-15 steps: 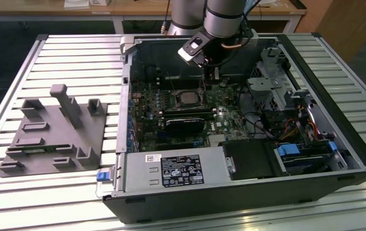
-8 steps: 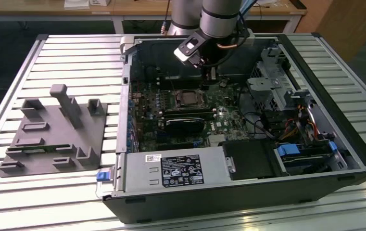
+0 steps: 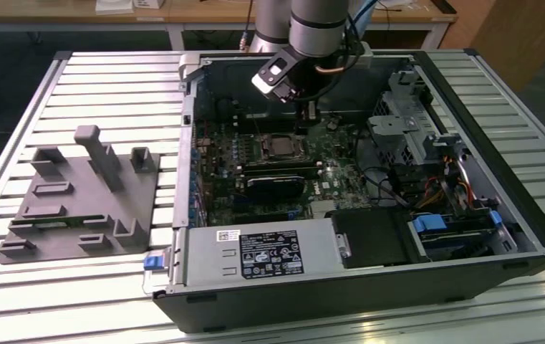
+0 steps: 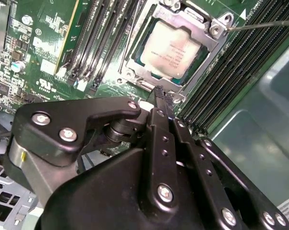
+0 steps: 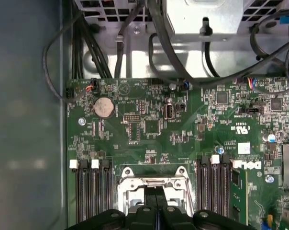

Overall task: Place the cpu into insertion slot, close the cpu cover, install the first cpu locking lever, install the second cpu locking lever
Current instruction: 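Close the cpu cover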

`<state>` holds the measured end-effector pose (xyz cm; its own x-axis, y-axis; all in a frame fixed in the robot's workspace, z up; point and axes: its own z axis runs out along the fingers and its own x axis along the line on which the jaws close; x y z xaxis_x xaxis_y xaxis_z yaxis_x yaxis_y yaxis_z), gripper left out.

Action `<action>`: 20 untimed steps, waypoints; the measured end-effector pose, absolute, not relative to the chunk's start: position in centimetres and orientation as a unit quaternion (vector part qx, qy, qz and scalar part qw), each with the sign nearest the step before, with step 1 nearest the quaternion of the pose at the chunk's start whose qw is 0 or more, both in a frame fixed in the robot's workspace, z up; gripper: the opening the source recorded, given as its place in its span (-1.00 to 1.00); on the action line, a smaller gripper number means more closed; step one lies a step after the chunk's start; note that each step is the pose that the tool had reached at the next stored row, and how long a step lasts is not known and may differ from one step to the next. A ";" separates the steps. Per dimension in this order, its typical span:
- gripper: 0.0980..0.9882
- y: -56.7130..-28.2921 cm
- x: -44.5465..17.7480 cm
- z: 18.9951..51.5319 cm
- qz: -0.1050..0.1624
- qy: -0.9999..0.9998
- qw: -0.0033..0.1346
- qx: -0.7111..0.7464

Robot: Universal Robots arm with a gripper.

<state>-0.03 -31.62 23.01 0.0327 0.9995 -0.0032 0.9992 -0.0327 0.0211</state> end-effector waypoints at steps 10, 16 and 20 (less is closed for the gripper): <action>-0.98 -31.7 -1.7 22.3 0.009 0.695 0.011 0.719; -0.98 -31.7 -2.5 21.9 0.010 0.695 0.011 0.719; -0.98 -31.7 -2.6 21.8 0.009 0.695 0.011 0.719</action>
<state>-2.63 -31.71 21.78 0.0327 0.9995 -0.0012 0.9991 -0.0327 0.0282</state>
